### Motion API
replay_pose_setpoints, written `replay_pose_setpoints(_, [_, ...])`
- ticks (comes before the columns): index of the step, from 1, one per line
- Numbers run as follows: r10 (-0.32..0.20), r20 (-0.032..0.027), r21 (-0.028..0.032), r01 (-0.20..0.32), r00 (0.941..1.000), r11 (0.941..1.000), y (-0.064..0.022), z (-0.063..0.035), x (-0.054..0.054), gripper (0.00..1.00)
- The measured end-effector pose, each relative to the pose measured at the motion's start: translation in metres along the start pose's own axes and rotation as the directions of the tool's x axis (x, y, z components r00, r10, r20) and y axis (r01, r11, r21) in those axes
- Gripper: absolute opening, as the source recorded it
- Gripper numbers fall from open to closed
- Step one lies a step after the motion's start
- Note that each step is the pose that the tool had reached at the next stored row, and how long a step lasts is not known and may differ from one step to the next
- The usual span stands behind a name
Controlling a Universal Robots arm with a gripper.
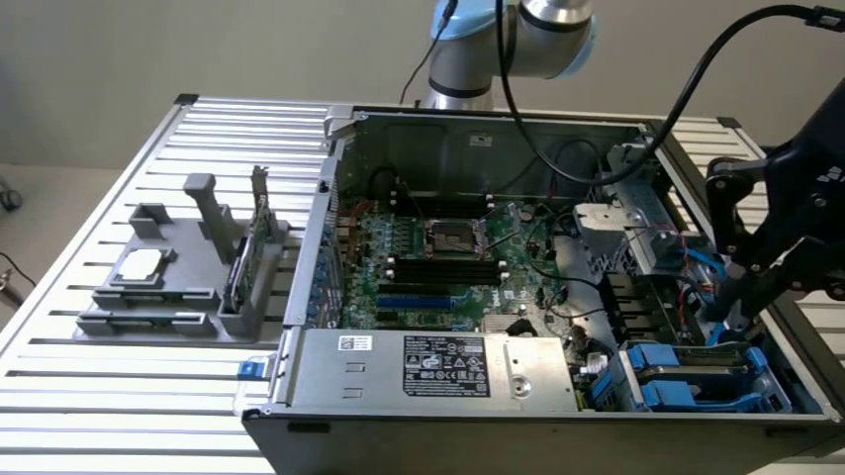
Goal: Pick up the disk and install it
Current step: 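Insert the first disk wire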
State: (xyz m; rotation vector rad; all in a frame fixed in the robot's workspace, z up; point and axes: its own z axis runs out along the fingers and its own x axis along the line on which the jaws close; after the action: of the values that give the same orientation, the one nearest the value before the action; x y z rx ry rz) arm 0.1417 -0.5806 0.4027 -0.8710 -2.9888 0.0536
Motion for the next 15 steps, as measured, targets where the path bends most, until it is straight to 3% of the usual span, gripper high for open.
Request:
replay_pose_setpoints(6, [0.090,-0.0053,-0.0035,-0.090,0.9960,0.9960,0.0001,0.0032,-0.0001,0.22])
replay_pose_setpoints(15, [0.201,-0.0140,-0.0094,-0.201,0.9796,0.9796,0.0004,0.0069,-0.0003,0.22])
